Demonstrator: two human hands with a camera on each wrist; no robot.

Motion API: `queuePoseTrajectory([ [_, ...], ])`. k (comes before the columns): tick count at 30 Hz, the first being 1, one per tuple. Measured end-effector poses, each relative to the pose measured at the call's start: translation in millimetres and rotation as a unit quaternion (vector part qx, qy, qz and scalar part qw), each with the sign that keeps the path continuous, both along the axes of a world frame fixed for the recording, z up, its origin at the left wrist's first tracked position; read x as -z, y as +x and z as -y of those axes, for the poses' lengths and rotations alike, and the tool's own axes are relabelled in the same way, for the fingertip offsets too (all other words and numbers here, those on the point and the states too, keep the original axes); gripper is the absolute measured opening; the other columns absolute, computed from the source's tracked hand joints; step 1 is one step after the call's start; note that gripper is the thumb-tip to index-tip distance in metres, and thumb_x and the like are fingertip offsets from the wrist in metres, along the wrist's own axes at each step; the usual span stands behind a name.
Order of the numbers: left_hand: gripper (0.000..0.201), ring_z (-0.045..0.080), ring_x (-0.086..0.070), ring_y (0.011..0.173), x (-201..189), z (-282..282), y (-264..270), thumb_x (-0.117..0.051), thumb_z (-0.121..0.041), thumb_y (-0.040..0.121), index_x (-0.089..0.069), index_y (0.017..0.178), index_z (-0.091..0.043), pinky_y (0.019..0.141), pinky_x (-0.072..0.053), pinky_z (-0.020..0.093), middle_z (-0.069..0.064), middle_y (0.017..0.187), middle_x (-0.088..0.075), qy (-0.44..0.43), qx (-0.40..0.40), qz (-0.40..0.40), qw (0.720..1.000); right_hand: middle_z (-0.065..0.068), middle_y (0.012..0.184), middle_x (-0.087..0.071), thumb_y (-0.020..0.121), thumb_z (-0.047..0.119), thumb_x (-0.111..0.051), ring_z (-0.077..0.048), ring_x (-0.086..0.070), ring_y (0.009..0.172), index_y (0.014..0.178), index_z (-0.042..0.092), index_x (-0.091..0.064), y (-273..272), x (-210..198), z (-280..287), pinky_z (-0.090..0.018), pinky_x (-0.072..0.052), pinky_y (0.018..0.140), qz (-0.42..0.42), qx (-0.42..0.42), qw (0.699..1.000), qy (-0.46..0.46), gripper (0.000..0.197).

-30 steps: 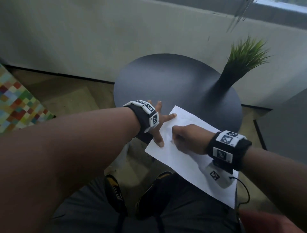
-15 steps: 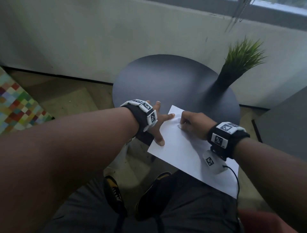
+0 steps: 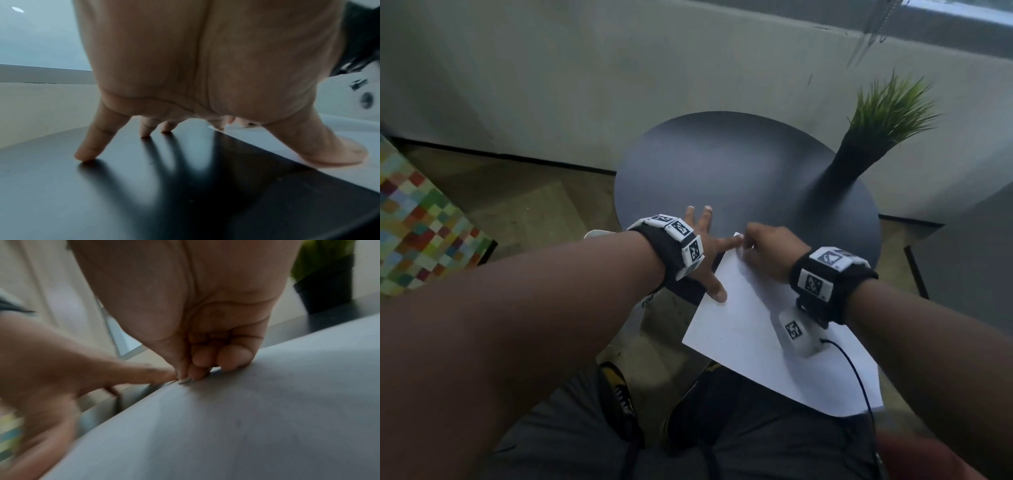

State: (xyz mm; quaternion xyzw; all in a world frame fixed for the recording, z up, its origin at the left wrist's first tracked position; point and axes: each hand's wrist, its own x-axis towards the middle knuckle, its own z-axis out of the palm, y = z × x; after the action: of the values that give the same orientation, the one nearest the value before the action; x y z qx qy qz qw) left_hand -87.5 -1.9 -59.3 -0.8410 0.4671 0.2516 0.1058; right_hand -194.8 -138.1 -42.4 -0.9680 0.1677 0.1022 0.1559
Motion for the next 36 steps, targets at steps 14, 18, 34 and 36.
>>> queuePoseTrajectory([
  [14,0.129,0.054,0.017,0.147,-0.1,-1.7,1.4,-0.072,-0.087,0.051,0.006,0.15,-0.058,0.111,-0.016,0.076,0.017,0.163,0.026,0.0,0.005,0.001,1.0,-0.008,0.098,-0.068,0.086,0.028,-0.053,-0.029,-0.063,0.092,0.093,0.017,-0.064,12.7,-0.5,-12.1,-0.031,-0.05,0.074,-0.005,0.004,1.0,-0.019,0.017],
  [18,0.128,0.055,0.015,0.147,0.9,-1.3,2.4,-0.072,-0.088,0.05,0.004,0.149,-0.059,0.111,-0.015,0.076,0.018,0.163,0.025,-0.004,0.01,0.005,1.0,-0.003,0.094,-0.07,0.085,0.027,-0.054,-0.026,-0.065,0.089,0.09,0.02,-0.066,8.5,-4.0,-13.6,-0.028,-0.049,0.073,-0.033,-0.038,0.999,-0.001,0.015],
  [34,0.139,0.058,0.015,0.145,6.7,6.4,8.3,-0.064,-0.096,0.037,0.018,0.144,-0.061,0.111,-0.013,0.075,0.019,0.162,0.027,0.02,0.019,0.027,0.999,-0.005,0.093,-0.066,0.087,0.027,-0.051,-0.03,-0.065,0.085,0.097,0.02,-0.063,-19.7,1.3,-32.9,-0.026,-0.045,0.068,0.006,-0.121,0.992,-0.048,0.017],
  [36,0.139,0.059,0.014,0.145,8.0,7.5,8.6,-0.062,-0.097,0.035,0.019,0.142,-0.063,0.11,-0.013,0.075,0.02,0.162,0.026,0.02,0.021,0.028,0.999,0.0,0.088,-0.062,0.087,0.028,-0.052,-0.025,-0.061,0.081,0.096,0.021,-0.062,-17.6,-3.5,-21.1,-0.027,-0.046,0.069,-0.023,-0.103,0.994,-0.037,0.016],
])
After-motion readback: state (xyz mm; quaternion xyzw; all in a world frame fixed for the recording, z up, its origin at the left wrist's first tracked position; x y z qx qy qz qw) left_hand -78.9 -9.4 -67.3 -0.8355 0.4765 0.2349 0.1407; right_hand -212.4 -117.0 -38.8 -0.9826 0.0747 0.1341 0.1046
